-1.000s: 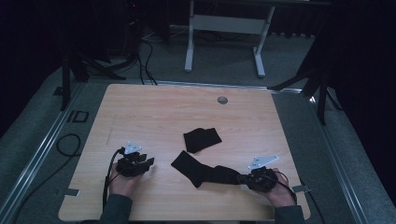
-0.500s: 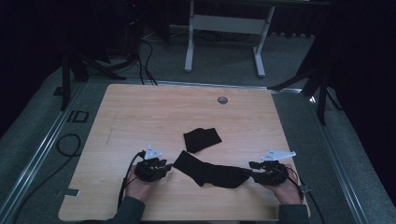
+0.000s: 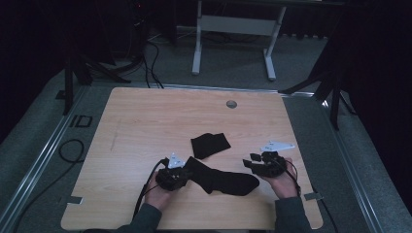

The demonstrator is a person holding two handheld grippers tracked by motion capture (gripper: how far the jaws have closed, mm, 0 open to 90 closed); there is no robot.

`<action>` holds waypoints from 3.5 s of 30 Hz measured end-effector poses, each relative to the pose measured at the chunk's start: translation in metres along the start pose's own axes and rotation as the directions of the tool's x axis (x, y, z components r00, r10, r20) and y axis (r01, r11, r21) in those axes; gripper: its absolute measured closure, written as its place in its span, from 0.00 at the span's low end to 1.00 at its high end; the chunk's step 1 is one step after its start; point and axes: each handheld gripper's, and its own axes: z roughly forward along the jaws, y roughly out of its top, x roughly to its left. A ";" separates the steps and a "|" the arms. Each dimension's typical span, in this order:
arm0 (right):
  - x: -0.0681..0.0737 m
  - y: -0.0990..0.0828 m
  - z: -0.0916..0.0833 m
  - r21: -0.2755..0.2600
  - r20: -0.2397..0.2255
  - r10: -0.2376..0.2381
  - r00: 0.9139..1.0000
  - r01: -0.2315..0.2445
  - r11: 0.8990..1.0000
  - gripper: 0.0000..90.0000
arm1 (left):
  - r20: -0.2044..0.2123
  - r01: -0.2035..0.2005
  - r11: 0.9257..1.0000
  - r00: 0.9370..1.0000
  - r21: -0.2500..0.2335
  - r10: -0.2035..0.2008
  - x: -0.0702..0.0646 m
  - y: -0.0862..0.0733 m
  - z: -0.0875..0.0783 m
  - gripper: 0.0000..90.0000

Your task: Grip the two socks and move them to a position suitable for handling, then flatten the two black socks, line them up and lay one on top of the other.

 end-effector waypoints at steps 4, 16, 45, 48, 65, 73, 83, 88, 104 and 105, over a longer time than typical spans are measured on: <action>-0.004 0.014 0.020 0.012 0.026 0.008 1.000 -0.008 1.000 0.64 | -0.006 -0.003 1.000 1.000 0.001 0.003 0.001 0.000 0.000 0.85; -0.013 0.041 0.079 0.086 0.095 0.067 0.993 -0.075 0.993 0.68 | 0.003 0.005 1.000 1.000 0.006 -0.005 0.004 -0.006 -0.006 0.87; -0.016 0.043 0.115 0.147 0.137 0.174 0.975 -0.194 0.970 0.92 | 0.009 0.010 1.000 1.000 0.013 -0.010 0.010 -0.010 -0.012 0.85; -0.019 0.037 0.108 0.145 0.149 0.189 0.971 -0.210 0.967 0.92 | 0.007 0.010 1.000 1.000 0.012 -0.010 0.010 -0.010 -0.012 0.85; -0.043 -0.001 0.062 0.104 0.230 0.304 0.924 -0.334 0.937 0.95 | 0.011 0.010 1.000 1.000 0.010 -0.010 0.011 -0.011 -0.012 0.85; -0.047 -0.007 0.053 0.097 0.256 0.308 0.916 -0.342 0.935 0.96 | 0.007 0.006 1.000 1.000 0.010 -0.006 0.010 -0.011 -0.012 0.84; -0.041 0.005 0.029 0.018 0.235 0.282 0.930 -0.294 0.956 0.96 | 0.004 0.005 1.000 1.000 0.010 -0.005 0.010 -0.011 -0.012 0.84; -0.031 0.019 0.018 -0.016 0.225 0.252 0.941 -0.255 0.967 0.96 | 0.002 0.005 1.000 1.000 0.009 -0.005 0.009 -0.011 -0.012 0.84; 0.028 0.079 0.031 -0.074 0.116 0.096 0.989 -0.088 0.993 0.96 | 0.000 0.004 1.000 1.000 0.010 -0.004 0.009 -0.010 -0.012 0.83; 0.034 0.085 0.033 -0.074 0.110 0.078 0.991 -0.070 0.995 0.96 | 0.001 0.004 1.000 1.000 0.010 -0.004 0.009 -0.010 -0.012 0.83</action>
